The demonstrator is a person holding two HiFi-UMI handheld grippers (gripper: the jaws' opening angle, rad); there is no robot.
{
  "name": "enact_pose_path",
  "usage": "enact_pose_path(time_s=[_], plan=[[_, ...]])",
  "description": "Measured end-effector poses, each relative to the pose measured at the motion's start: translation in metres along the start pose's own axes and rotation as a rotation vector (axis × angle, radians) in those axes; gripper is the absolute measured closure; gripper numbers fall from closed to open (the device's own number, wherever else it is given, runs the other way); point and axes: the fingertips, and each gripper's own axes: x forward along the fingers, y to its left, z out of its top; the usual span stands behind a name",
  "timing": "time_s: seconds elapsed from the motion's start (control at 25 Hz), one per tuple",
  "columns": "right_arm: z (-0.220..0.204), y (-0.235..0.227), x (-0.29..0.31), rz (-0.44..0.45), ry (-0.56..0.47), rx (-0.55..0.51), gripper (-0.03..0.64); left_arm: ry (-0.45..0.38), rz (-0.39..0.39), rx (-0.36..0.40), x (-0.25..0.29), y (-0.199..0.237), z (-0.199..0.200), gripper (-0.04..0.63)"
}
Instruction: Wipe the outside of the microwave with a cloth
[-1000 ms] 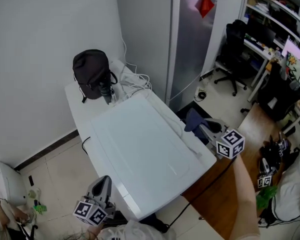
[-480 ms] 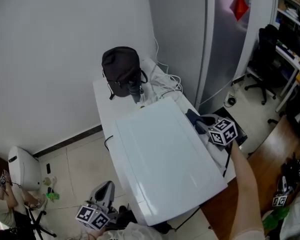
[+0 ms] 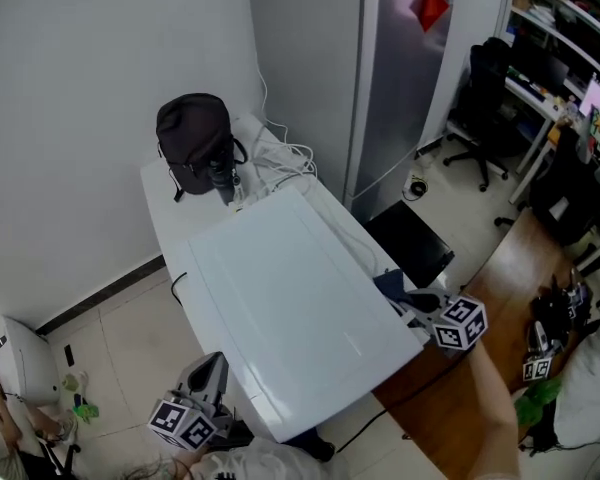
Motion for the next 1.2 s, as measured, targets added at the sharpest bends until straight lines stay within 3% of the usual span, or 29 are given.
enact_pose_path(time_s=[0.32,0.44,0.56,0.72,0.92,1.08,1.2], plan=[[-0.044,0.036,-0.055,-0.054,0.03,0.058,0.543,-0.024,0.004,-0.056,0.008,0.003,0.004,0.609],[-0.025,0.012,-0.063,-0.137,-0.026,0.027,0.543,-0.035,0.003,-0.036,0.007,0.001,0.006,0.609],[0.024,-0.022,-0.059,-0.193,-0.119,-0.02,0.543,-0.045,-0.003,0.027,0.004,-0.005,0.012,0.609],[0.094,-0.057,-0.018,-0.185,-0.198,-0.105,0.543,-0.059,0.019,0.088,-0.004,-0.003,0.02,0.609],[0.149,-0.077,0.069,-0.135,-0.209,-0.185,0.543,-0.044,0.07,0.124,-0.013,0.009,0.02,0.609],[0.166,-0.077,0.128,-0.075,-0.185,-0.191,0.543,-0.054,0.075,0.175,-0.021,0.0,0.029,0.609],[0.149,-0.072,0.158,-0.023,-0.114,-0.183,0.543,-0.051,0.038,0.197,-0.023,-0.018,0.03,0.609]])
